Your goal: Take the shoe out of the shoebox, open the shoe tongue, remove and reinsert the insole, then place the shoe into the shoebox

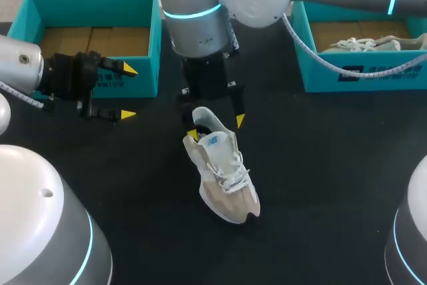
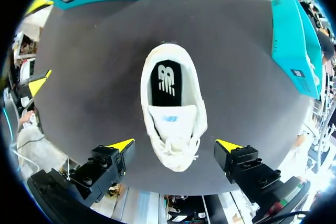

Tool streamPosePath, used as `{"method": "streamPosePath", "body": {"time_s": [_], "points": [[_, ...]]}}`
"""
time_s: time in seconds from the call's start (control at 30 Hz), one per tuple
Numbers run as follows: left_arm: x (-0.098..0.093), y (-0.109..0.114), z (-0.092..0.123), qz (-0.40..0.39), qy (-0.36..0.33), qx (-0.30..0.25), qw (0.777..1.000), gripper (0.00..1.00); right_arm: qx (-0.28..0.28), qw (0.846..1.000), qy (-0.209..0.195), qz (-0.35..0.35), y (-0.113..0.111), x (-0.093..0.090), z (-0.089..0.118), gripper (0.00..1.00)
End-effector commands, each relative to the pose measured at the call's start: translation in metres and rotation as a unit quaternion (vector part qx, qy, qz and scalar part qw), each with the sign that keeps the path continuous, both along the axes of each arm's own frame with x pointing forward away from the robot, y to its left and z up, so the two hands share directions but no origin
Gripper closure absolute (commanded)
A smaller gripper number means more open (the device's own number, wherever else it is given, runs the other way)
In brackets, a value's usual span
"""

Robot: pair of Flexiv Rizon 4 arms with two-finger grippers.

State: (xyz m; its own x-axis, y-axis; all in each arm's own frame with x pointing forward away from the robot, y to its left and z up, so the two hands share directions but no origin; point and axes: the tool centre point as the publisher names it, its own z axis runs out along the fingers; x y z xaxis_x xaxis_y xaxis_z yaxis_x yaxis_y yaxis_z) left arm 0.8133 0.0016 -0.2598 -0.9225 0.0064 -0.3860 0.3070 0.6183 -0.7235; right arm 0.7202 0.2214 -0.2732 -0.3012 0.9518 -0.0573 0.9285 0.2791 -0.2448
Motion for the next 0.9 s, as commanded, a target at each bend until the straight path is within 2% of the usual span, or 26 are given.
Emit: {"method": "streamPosePath", "body": {"time_s": [0.03, 0.07, 0.1, 0.13, 0.17, 0.2, 0.37, 0.53, 0.63, 0.7, 0.9], "points": [[0.0, 0.0, 0.0, 0.0, 0.001, 0.002, 1.0, 0.0, -0.003, 1.0, -0.006, -0.003, 0.0, -0.01, 0.002, 0.0], [0.0, 0.0, 0.0, 0.0, 0.001, 0.002, 1.0, 0.0, -0.004, 1.0, -0.004, -0.004, 0.0, -0.012, 0.0, 0.35], [0.0, 0.0, 0.0, 0.0, 0.001, 0.002, 1.0, 0.0, -0.004, 1.0, -0.003, -0.004, 0.001, -0.012, -0.001, 0.53], [0.0, 0.0, 0.0, 0.0, 0.001, 0.002, 1.0, 0.0, -0.004, 1.0, -0.004, -0.005, 0.001, -0.013, -0.002, 0.58], [0.0, 0.0, 0.0, 0.0, 0.001, 0.002, 1.0, 0.0, -0.004, 1.0, -0.003, -0.005, 0.002, -0.014, -0.004, 0.75], [0.0, 0.0, 0.0, 0.0, 0.001, 0.002, 1.0, 0.0, -0.003, 1.0, -0.005, -0.003, 0.002, -0.014, -0.006, 0.84], [0.0, 0.0, 0.0, 0.0, 0.001, 0.002, 1.0, 0.0, -0.001, 1.0, -0.002, 0.004, 0.002, -0.015, -0.025, 0.87], [0.0, 0.0, 0.0, 0.0, 0.001, 0.002, 1.0, 0.0, -0.017, 1.0, 0.007, 0.019, -0.002, -0.012, -0.039, 0.8], [0.0, 0.0, 0.0, 0.0, 0.001, 0.002, 1.0, 0.0, -0.02, 1.0, 0.006, 0.021, -0.008, -0.009, -0.048, 0.89], [0.0, 0.0, 0.0, 0.0, 0.001, 0.002, 1.0, 0.0, -0.023, 0.999, 0.005, 0.023, -0.012, -0.007, -0.053, 0.9], [0.0, 0.0, 0.0, 0.0, 0.001, 0.002, 1.0, 0.0, -0.009, 0.999, 0.005, 0.034, -0.014, 0.001, -0.065, 0.82]]}}
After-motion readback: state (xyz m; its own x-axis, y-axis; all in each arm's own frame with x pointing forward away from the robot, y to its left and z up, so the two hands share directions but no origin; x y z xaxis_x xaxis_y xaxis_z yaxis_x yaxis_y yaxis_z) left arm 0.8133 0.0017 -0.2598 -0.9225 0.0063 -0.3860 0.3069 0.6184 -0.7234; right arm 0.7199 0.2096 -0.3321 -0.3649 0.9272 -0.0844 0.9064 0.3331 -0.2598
